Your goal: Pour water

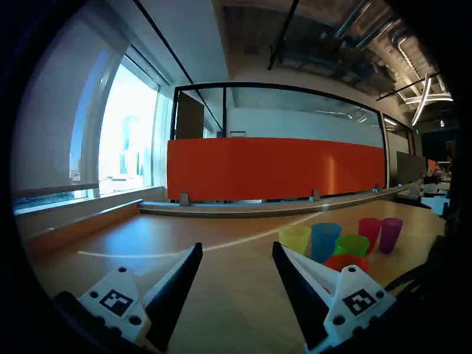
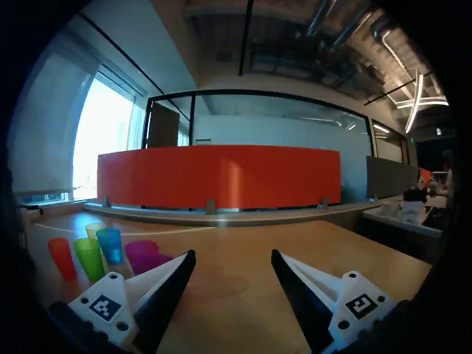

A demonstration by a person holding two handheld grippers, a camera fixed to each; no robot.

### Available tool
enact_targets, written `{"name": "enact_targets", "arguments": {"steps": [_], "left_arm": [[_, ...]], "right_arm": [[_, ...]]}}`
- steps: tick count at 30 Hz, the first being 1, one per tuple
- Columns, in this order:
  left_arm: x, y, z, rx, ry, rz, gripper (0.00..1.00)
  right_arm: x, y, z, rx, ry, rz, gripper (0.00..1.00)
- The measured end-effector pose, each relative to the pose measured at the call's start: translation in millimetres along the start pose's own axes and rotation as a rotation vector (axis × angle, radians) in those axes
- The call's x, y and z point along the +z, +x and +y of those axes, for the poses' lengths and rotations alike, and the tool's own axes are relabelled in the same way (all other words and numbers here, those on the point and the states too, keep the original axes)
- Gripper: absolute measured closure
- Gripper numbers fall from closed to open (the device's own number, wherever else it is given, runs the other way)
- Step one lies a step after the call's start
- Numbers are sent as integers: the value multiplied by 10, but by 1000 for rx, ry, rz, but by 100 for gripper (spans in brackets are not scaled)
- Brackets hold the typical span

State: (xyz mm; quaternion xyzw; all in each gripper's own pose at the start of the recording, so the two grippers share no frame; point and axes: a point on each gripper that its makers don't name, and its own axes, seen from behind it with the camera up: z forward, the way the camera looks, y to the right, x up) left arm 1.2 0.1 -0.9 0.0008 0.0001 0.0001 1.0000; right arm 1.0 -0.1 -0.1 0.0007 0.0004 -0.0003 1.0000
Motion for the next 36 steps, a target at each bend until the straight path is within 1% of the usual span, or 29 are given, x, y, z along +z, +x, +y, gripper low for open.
{"name": "enact_targets", "arguments": {"steps": [5,8,12,14,17,20,26,29,32,36], "left_arm": [[-5,-3,-8,1,0,-4,13],[10,-14,-30,10,1,-17,13],[36,67,-44,27,0,-19,13],[51,108,-35,27,-4,-17,13],[68,197,-9,14,-15,-18,13],[83,303,13,1,-30,-24,13],[129,558,21,-9,-49,-29,13],[166,678,53,-16,-75,-30,13],[212,822,78,-7,-100,-36,13],[244,1092,114,9,-126,-21,13]], "right_arm": [[-8,2,-6,2,4,-6,1],[-15,33,-5,8,5,-15,1],[-23,158,-15,-1,14,-11,1],[-24,219,-20,-9,18,-7,1],[-17,312,-41,-19,28,-9,1],[0,425,-67,-21,35,-11,1],[30,667,-147,4,63,-24,0],[47,792,-193,7,82,-32,0],[66,931,-234,6,101,-36,1],[95,1130,-283,10,119,-40,1]]}}
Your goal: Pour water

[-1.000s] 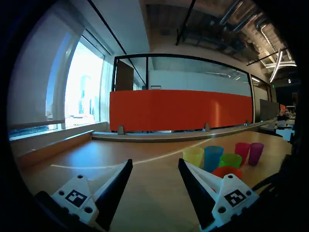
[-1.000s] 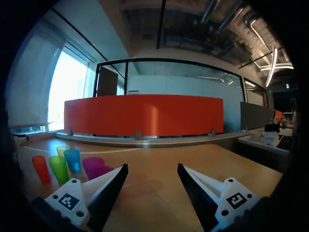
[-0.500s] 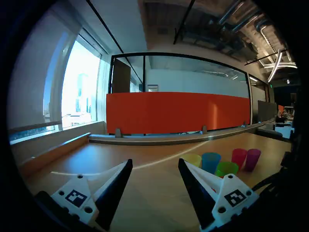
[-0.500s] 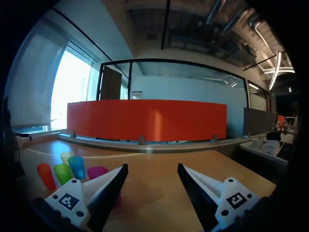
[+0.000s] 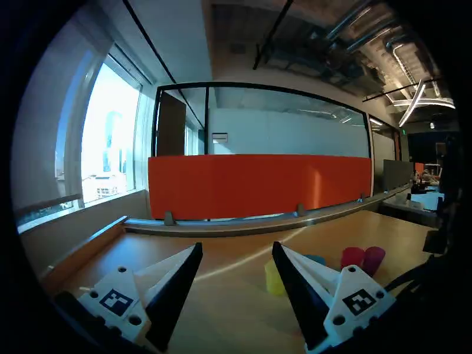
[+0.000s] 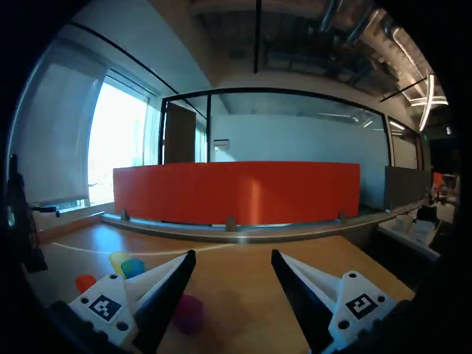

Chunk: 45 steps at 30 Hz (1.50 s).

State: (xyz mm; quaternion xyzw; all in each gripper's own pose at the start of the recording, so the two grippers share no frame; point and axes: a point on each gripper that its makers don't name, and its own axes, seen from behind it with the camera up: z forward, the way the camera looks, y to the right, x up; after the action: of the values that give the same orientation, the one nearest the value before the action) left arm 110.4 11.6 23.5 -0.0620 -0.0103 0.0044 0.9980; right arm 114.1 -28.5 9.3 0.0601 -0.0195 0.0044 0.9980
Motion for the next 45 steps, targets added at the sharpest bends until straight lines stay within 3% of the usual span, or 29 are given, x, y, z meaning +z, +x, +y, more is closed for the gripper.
{"name": "enact_targets", "arguments": {"steps": [8,14,20,26,32,45], "left_arm": [[48,550,65,6,-37,16,13],[62,796,151,-31,-77,2,13],[63,845,188,-56,-101,-4,13],[81,843,149,-58,-98,-8,13],[61,918,252,-54,-150,10,13],[24,948,605,-41,-311,-2,13]], "right_arm": [[60,409,-108,-7,31,1,1],[69,660,-144,6,43,10,1],[66,646,-166,8,54,-4,1],[74,638,-161,7,70,-6,1],[60,692,-217,-12,122,4,1],[-37,741,-746,-37,357,-11,1]]}}
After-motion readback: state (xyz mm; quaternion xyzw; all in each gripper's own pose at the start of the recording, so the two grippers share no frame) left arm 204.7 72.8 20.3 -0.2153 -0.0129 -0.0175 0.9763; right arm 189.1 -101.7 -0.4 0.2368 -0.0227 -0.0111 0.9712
